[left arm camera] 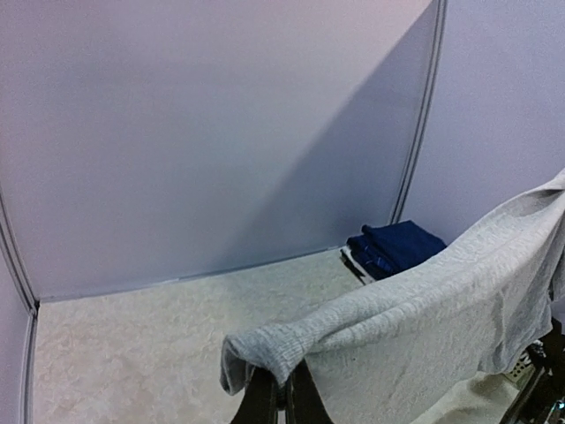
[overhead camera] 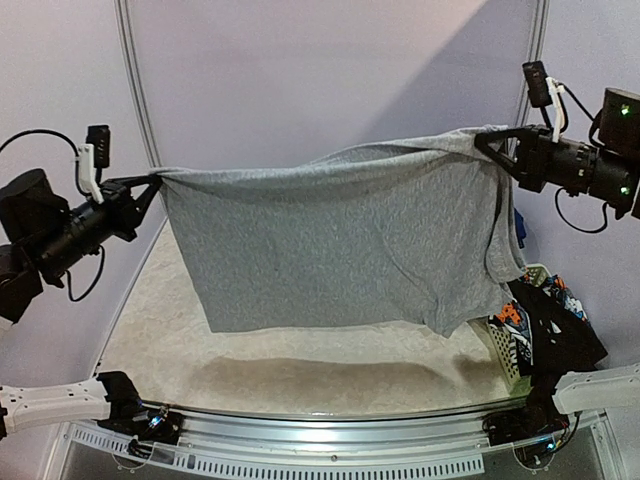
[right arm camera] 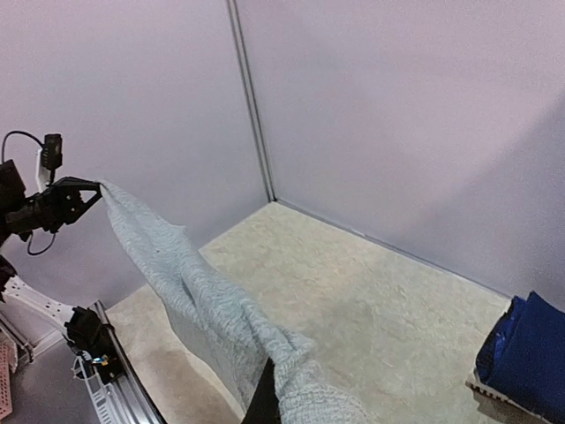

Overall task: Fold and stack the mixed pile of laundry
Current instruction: Turn over the flattened tank top at the center of the board.

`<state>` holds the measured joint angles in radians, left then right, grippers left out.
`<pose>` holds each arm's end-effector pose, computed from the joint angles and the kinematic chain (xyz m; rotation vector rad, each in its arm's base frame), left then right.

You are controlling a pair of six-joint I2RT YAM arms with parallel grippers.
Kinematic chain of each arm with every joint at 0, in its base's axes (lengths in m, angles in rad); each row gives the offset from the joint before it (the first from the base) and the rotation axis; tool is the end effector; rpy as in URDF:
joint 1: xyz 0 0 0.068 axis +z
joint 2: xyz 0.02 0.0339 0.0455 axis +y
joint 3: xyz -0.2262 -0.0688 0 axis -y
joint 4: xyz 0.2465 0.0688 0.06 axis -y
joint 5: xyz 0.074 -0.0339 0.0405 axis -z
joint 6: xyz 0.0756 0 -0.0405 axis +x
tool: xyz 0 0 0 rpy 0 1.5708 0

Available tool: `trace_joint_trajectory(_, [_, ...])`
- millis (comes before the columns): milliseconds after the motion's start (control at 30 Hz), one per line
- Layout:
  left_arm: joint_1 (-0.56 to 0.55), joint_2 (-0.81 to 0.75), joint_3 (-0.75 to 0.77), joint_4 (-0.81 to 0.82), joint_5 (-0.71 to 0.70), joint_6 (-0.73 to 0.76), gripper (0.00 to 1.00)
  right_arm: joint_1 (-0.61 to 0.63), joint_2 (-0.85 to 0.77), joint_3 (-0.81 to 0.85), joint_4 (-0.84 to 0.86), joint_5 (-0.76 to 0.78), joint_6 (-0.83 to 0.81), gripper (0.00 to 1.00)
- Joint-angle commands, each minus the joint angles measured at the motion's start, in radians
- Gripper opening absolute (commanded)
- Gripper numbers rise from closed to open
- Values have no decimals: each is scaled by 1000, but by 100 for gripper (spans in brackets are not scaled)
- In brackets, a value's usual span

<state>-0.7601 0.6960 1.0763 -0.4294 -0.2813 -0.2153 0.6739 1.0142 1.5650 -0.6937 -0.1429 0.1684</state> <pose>0.1590 -0.1222 0.3985 0.2267 1.6277 -0.5229 0.1702 0.1497 0.4645 -0.5478 1.6830 0.7411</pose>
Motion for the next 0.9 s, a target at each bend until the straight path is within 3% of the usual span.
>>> trace_joint_trajectory(0, [-13, -19, 43, 32, 53, 100, 0, 4, -12, 66, -13, -25, -21, 0])
trace_joint_trajectory(33, [-13, -10, 39, 41, 20, 116, 0, 3, -10, 58, 24, 16, -5, 0])
trace_joint_trajectory(133, [-10, 57, 6, 52, -164, 150, 0, 3, 34, 9, 128, 325, 93, 0])
trace_joint_trajectory(200, [10, 141, -27, 91, -253, 159, 0, 2, 139, 10, 162, 460, 144, 0])
trace_joint_trajectory(300, [121, 330, -27, 154, -225, 135, 0, -70, 397, 99, 177, 493, 216, 0])
trace_joint_trajectory(333, [208, 407, -3, 160, -183, 110, 2, -103, 494, 148, 176, 482, 248, 2])
trace_joint_trajectory(367, [271, 501, 26, 167, -139, 91, 11, -133, 570, 199, 165, 464, 274, 11])
trace_joint_trajectory(400, [323, 595, 67, 167, -94, 73, 30, -156, 691, 259, 150, 426, 307, 25])
trace_joint_trajectory(467, [395, 783, 171, 117, -19, 47, 70, -188, 850, 374, 107, 325, 333, 87])
trace_joint_trajectory(500, [411, 859, 217, 98, -9, 43, 85, -195, 913, 431, 95, 289, 335, 97])
trace_joint_trajectory(533, [423, 931, 251, 89, 0, 38, 97, -203, 1008, 482, 63, 264, 332, 99])
trace_joint_trajectory(567, [431, 988, 281, 80, 4, 26, 99, -211, 1076, 533, 40, 244, 329, 99])
trace_joint_trajectory(700, [446, 1145, 355, 24, 9, -24, 100, -259, 1228, 607, 13, 164, 350, 99])
trace_joint_trajectory(867, [449, 1224, 388, -67, -40, -67, 100, -291, 1255, 581, -20, 156, 336, 99])
